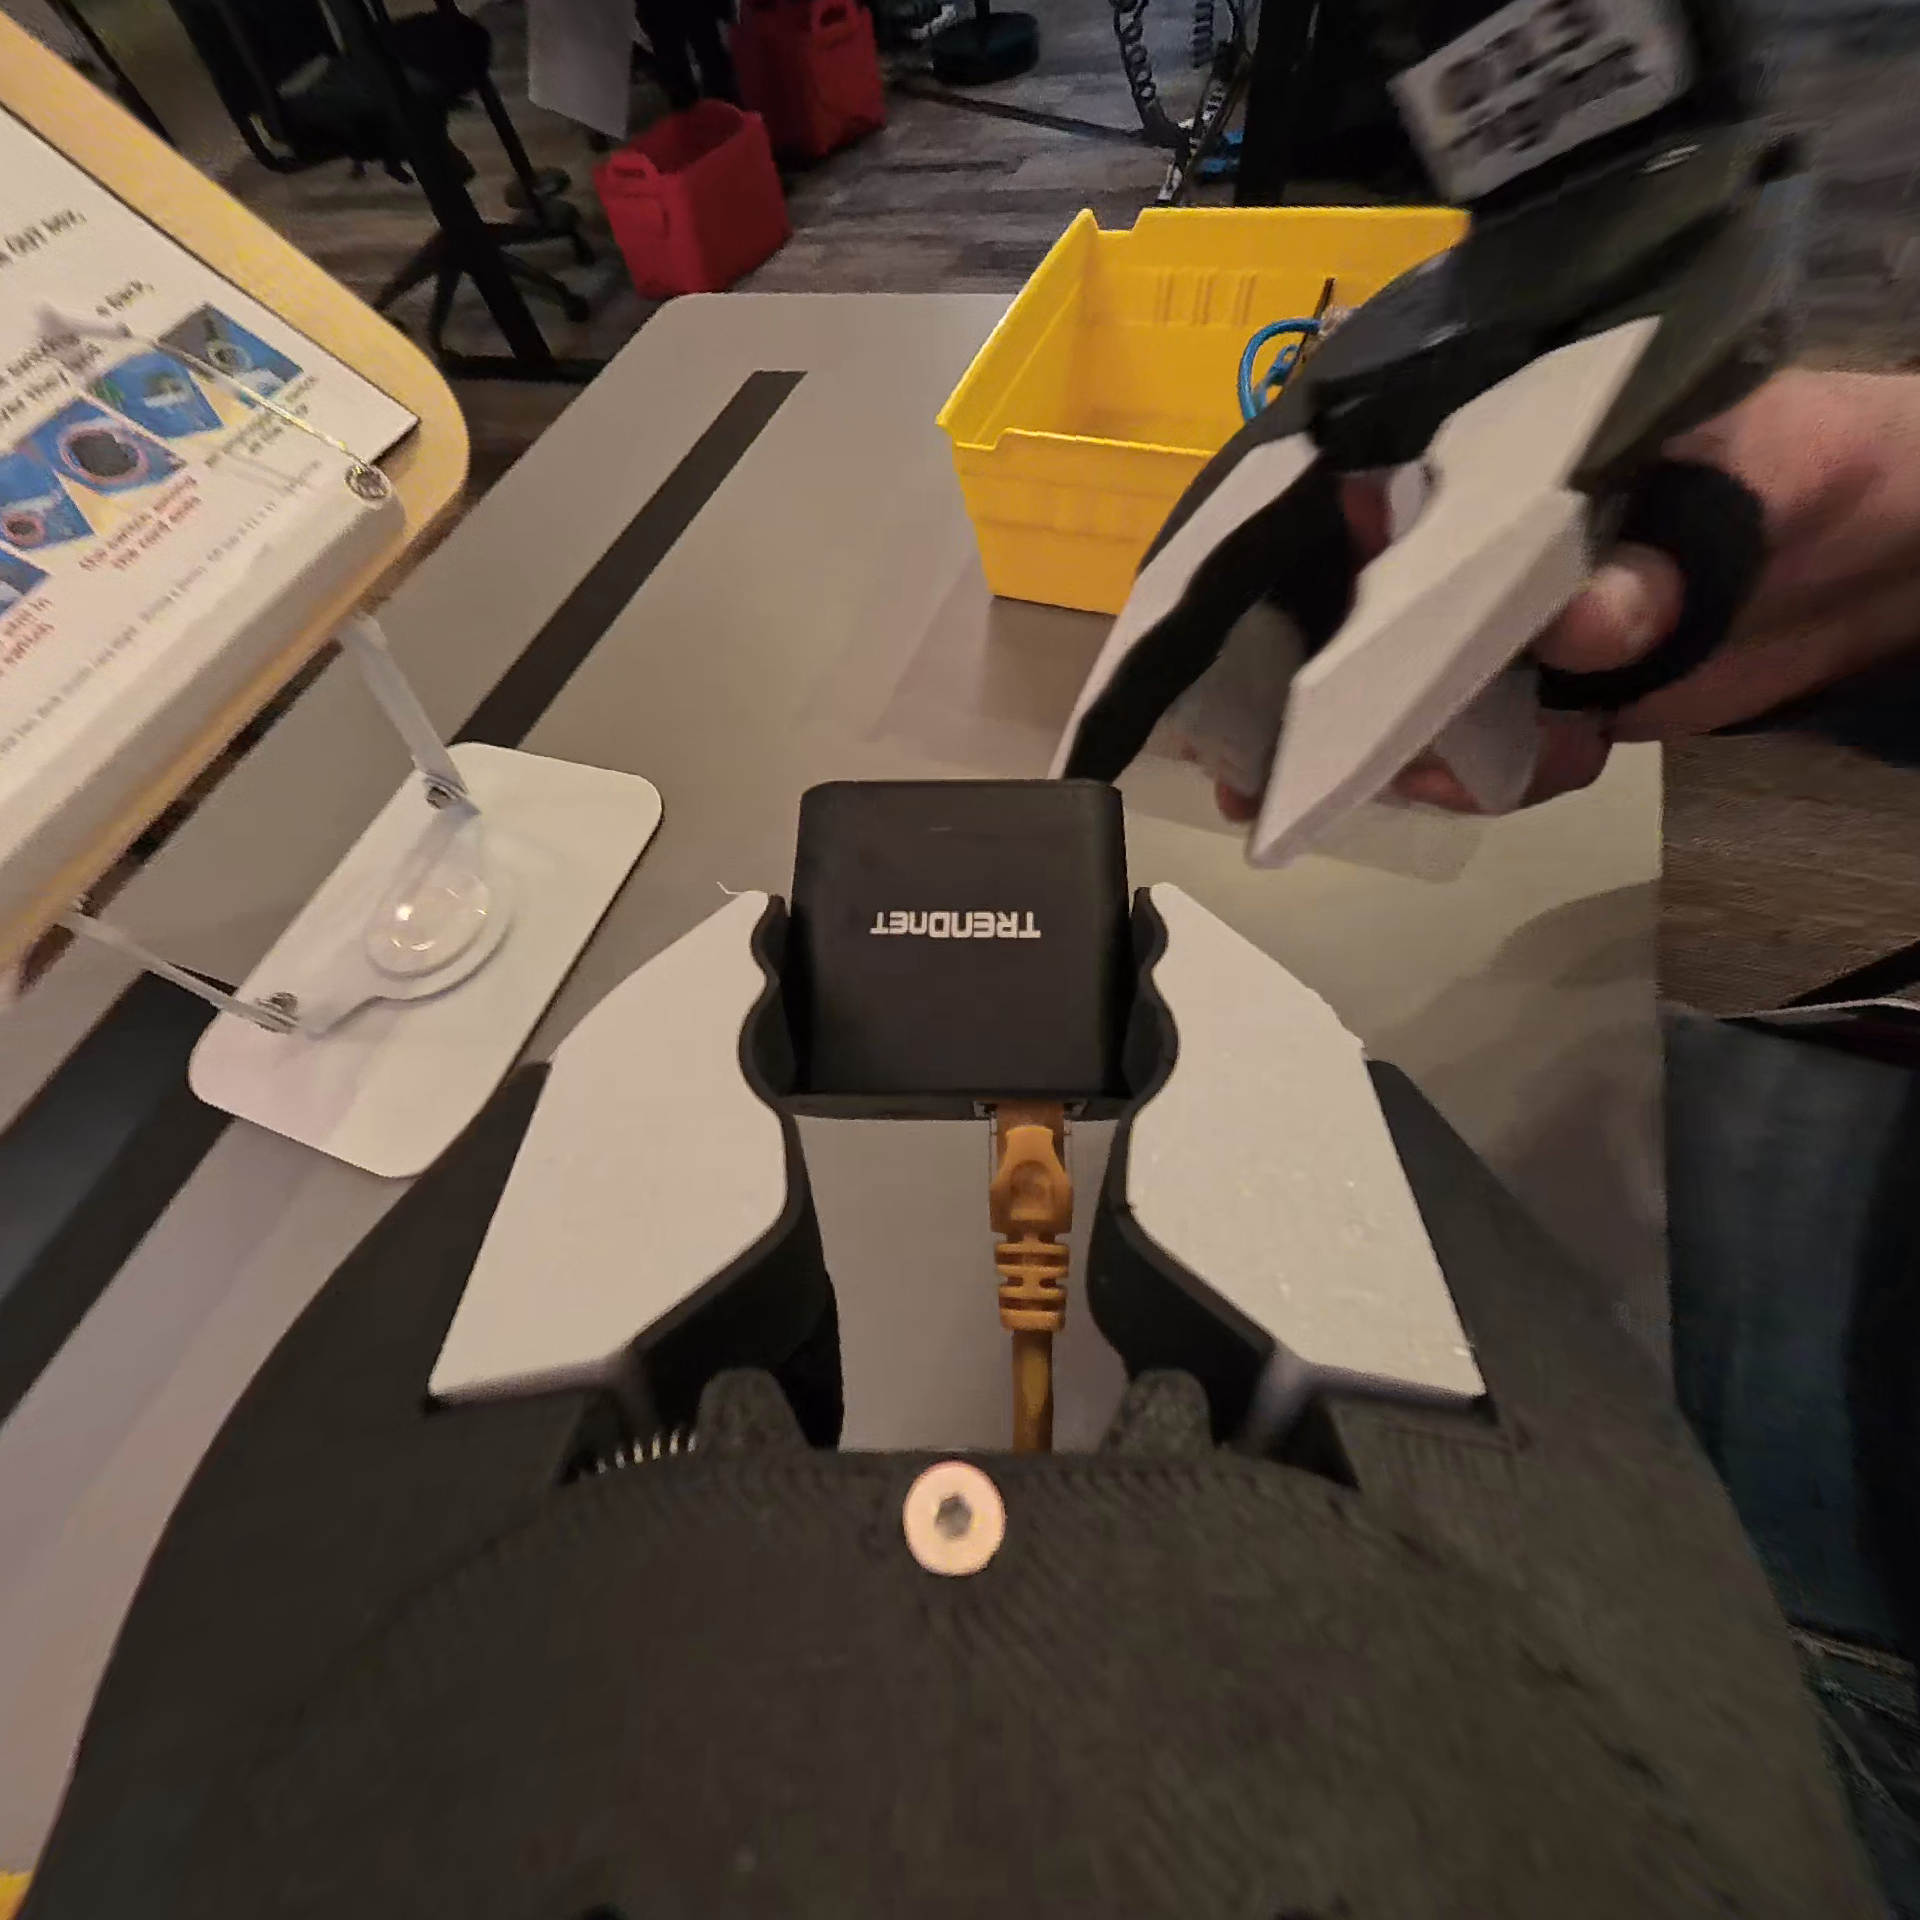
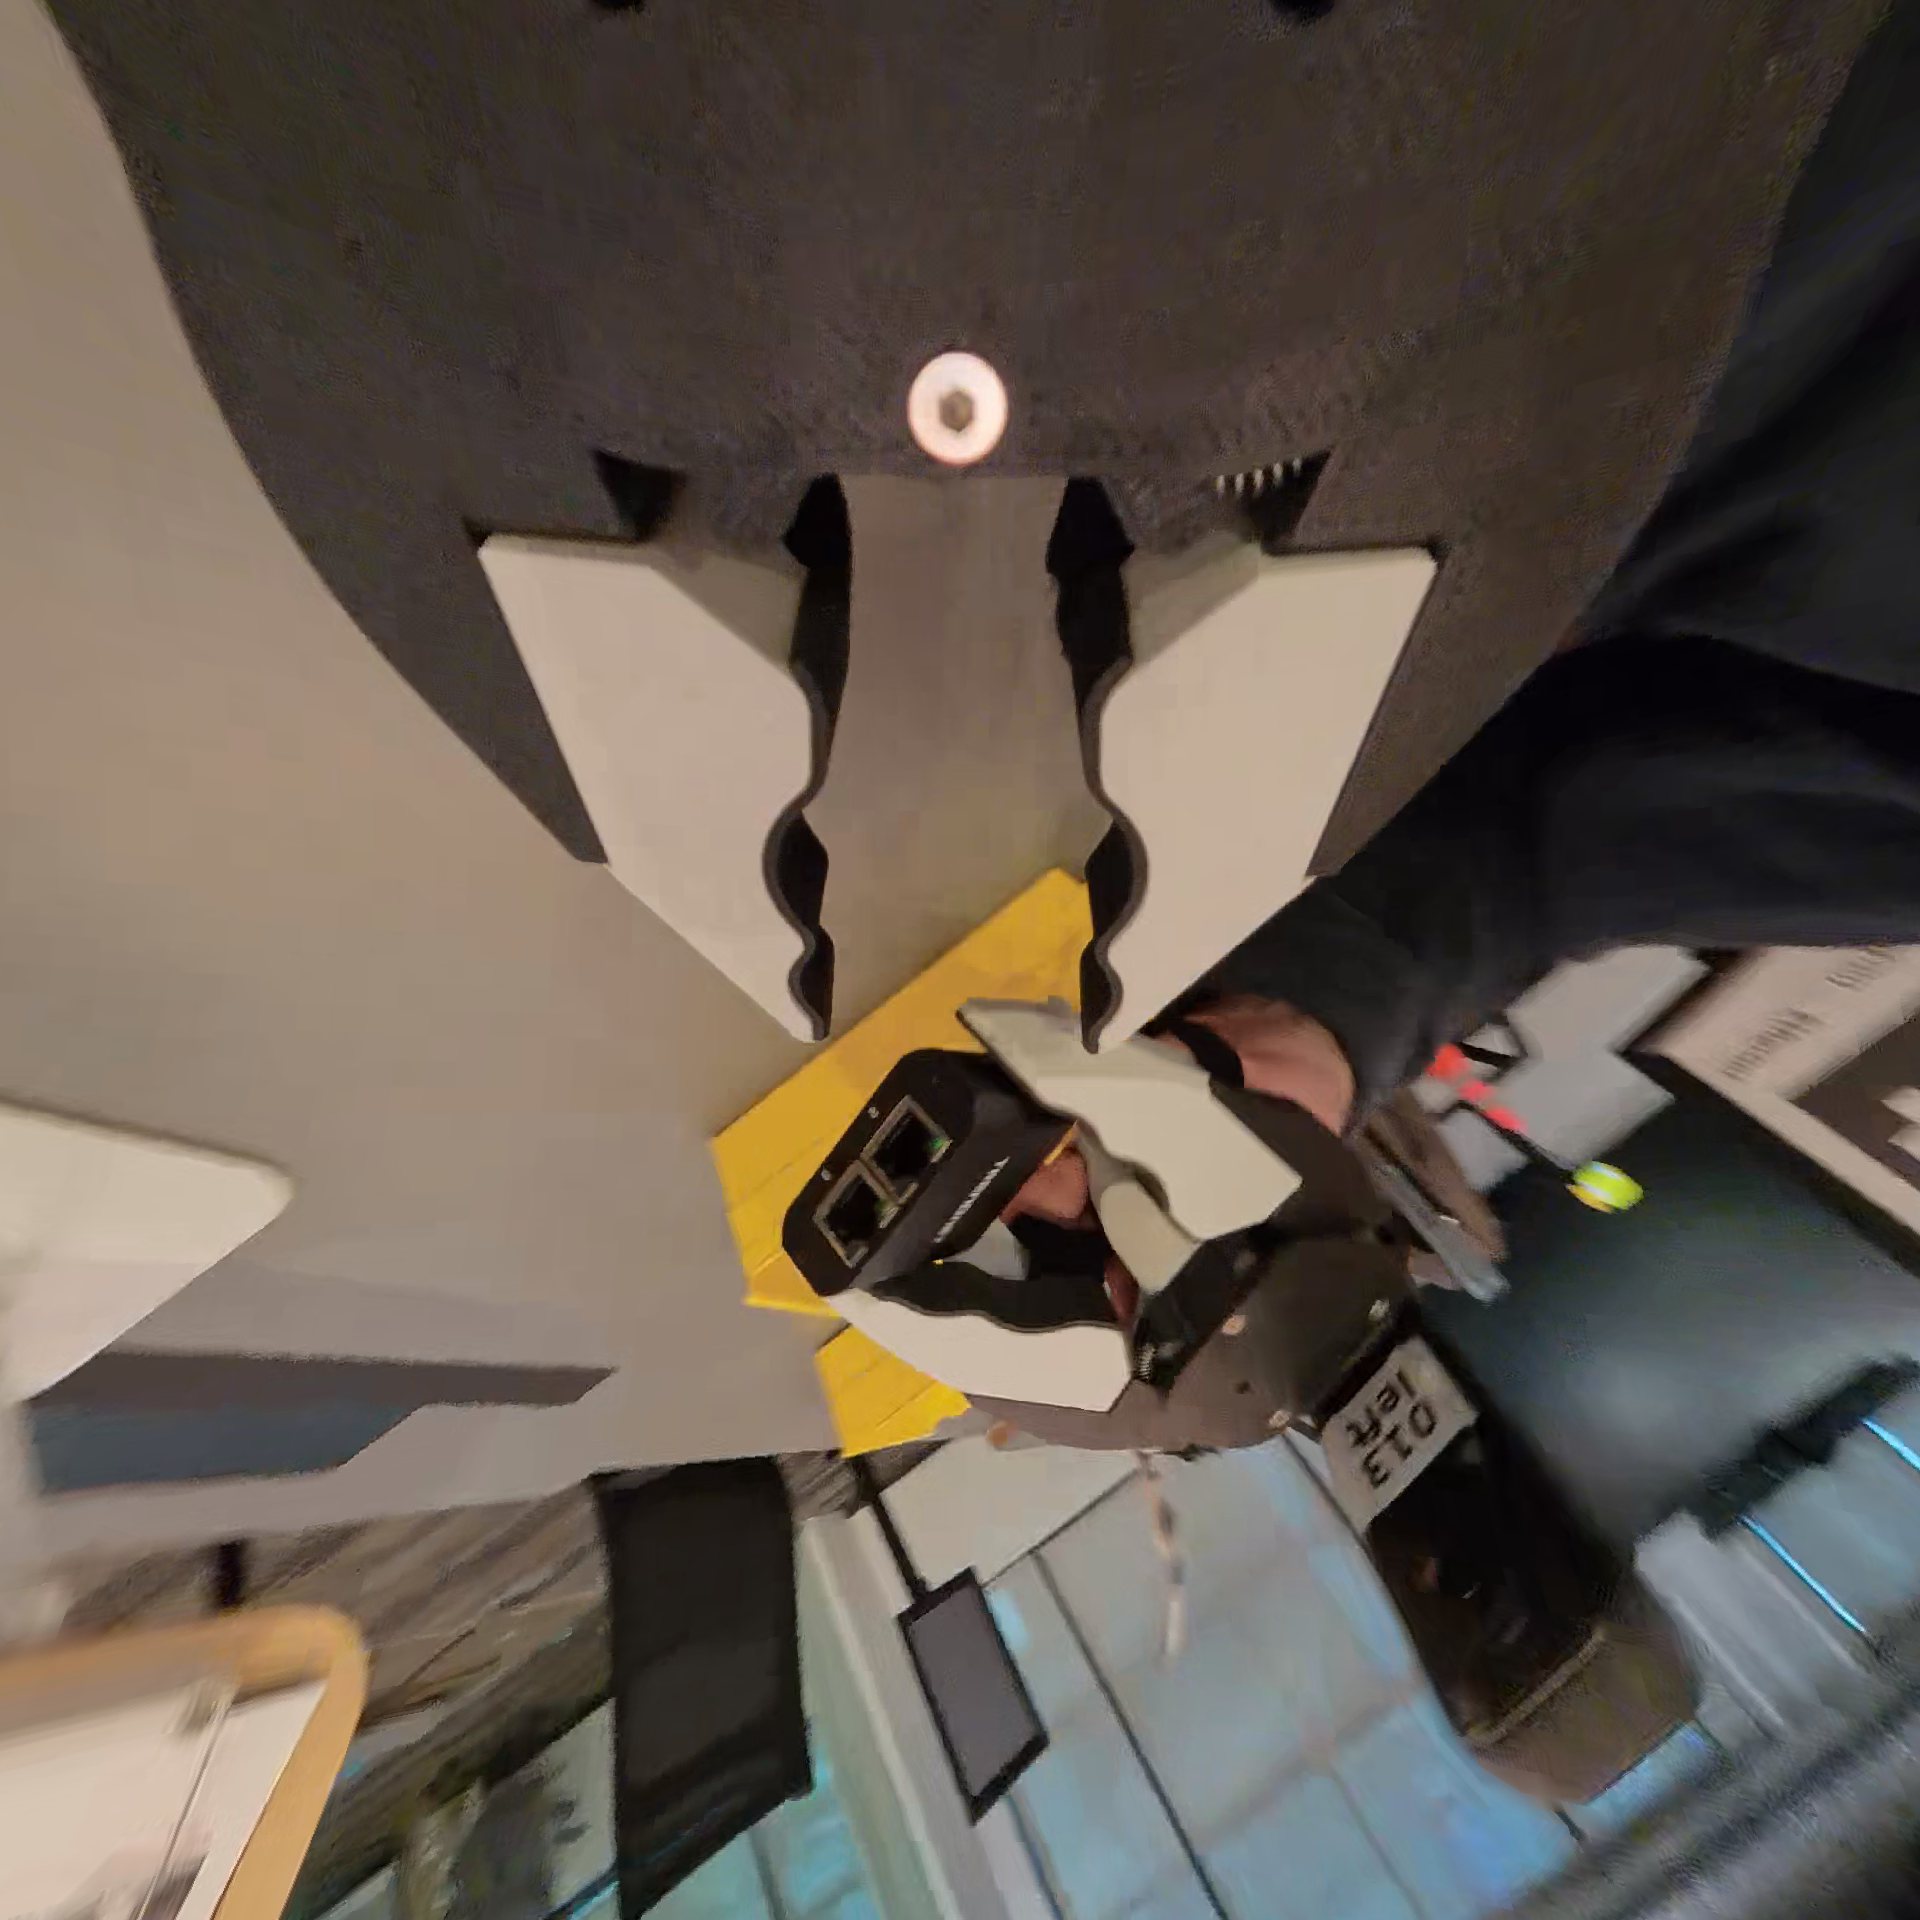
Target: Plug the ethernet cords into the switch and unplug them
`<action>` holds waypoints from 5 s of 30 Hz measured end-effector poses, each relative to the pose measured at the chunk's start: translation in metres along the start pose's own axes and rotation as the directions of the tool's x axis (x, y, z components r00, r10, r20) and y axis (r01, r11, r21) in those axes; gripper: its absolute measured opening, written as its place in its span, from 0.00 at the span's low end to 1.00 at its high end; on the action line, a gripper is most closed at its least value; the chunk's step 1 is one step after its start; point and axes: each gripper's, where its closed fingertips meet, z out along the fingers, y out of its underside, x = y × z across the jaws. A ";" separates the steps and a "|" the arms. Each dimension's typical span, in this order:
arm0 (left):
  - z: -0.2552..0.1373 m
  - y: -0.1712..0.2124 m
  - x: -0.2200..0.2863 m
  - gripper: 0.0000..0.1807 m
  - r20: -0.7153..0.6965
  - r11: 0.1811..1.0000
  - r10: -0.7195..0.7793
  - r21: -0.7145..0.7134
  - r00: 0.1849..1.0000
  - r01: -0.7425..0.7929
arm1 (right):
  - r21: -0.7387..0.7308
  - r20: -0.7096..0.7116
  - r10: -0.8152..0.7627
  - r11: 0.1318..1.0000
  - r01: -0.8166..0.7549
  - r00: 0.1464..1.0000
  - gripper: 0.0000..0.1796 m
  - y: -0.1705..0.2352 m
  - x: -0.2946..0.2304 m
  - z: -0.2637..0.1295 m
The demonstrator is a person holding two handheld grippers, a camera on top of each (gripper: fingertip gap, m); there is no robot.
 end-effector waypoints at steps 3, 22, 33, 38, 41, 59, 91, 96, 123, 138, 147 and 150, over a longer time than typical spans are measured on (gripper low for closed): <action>0.005 -0.002 0.002 0.34 0.046 0.996 0.092 0.007 0.995 -0.093 | 0.014 0.150 0.144 0.989 -0.148 0.978 0.27 0.000 -0.004 0.013; -0.024 0.026 0.033 0.31 -0.318 0.938 0.117 -0.276 0.941 -0.210 | -0.481 0.381 -0.269 0.759 0.438 0.885 0.13 0.027 -0.028 0.019; -0.030 0.026 0.012 0.13 -0.275 0.952 -0.305 -0.096 0.912 0.290 | -0.383 0.148 -0.578 0.715 0.585 0.803 0.22 -0.019 -0.008 0.026; -0.032 0.009 -0.003 0.13 -0.314 0.846 -0.470 0.106 0.825 0.523 | -0.457 0.036 -0.664 0.654 0.604 0.746 0.27 0.016 0.005 0.017; -0.028 0.005 -0.002 0.13 -0.309 0.815 -0.497 0.155 0.811 0.559 | -0.502 -0.027 -0.660 0.659 0.561 0.751 0.26 0.038 0.013 0.024; -0.039 -0.002 0.009 0.41 -0.158 0.993 -0.038 0.105 0.987 0.055 | -0.581 0.237 -0.458 0.640 0.502 0.857 0.05 0.058 0.007 0.018; -0.016 0.013 0.069 0.41 -0.236 0.963 0.266 0.099 0.935 -0.249 | -0.678 0.578 -0.306 0.336 0.654 0.756 0.16 0.049 -0.002 -0.016; -0.017 0.005 0.047 0.41 -0.213 0.987 0.090 0.153 0.973 -0.058 | -0.531 0.355 -0.699 0.395 0.749 0.621 0.19 0.015 0.003 -0.018; -0.015 -0.027 0.049 0.41 -0.366 0.893 -0.293 0.224 0.883 0.390 | -0.446 -0.090 -0.989 -0.069 0.892 -0.122 0.07 -0.004 -0.011 -0.003; -0.012 -0.028 0.053 0.41 -0.389 0.884 -0.313 0.213 0.866 0.415 | -0.515 0.051 -0.993 -0.121 0.849 -0.110 0.05 0.001 -0.011 -0.007; -0.015 -0.028 0.040 0.41 -0.390 0.856 -0.349 0.238 0.852 0.459 | -0.597 0.034 -0.992 -0.116 0.794 -0.119 0.05 -0.003 -0.003 -0.015; -0.034 -0.021 0.006 0.41 -0.350 0.827 -0.372 0.296 0.860 0.479 | -0.604 0.007 -0.997 -0.063 0.795 -0.073 0.05 -0.010 0.004 -0.030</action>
